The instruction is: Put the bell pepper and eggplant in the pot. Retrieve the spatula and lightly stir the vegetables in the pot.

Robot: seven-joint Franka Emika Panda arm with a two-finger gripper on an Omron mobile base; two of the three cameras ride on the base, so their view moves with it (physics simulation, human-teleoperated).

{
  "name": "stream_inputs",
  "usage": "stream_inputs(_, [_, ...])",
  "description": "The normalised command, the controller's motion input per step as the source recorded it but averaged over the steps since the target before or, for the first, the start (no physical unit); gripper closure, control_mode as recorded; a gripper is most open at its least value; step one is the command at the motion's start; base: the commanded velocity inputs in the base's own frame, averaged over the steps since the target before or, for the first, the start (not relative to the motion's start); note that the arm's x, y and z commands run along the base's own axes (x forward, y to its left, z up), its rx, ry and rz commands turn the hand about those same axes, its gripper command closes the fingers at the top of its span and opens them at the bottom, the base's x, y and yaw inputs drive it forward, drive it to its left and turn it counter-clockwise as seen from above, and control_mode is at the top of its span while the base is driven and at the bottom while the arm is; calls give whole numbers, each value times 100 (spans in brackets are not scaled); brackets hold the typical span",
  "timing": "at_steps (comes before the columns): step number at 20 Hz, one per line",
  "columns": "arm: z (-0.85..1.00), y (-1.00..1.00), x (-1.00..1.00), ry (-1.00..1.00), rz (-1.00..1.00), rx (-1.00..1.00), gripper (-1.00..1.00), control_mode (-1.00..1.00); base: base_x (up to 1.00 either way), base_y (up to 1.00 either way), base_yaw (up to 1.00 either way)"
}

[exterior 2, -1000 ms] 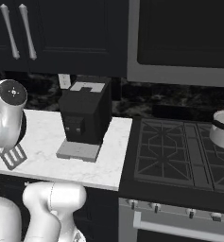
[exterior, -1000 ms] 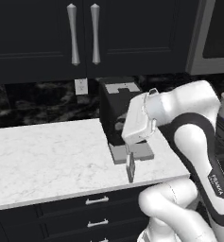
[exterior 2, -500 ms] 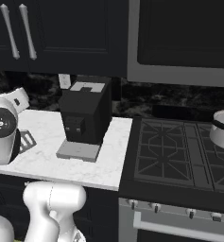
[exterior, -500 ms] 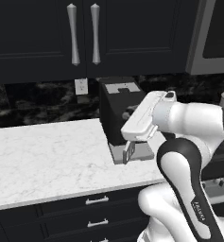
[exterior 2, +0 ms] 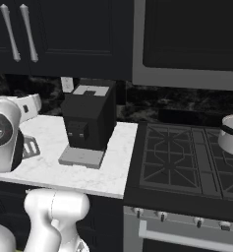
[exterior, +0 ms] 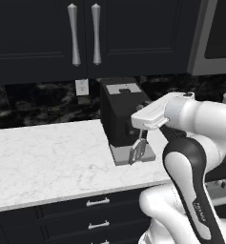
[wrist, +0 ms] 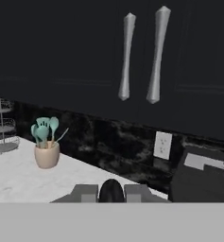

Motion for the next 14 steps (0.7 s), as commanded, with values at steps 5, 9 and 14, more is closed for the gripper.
stream_inputs(5, [0,-28,-17,5,0,5,100,100,-11,-22,0])
stream_inputs(9, [0,0,0,0,0,0,100,100,-13,-92,-1])
stream_inputs(14, [0,0,0,0,0,0,100,100,0,-100,-5])
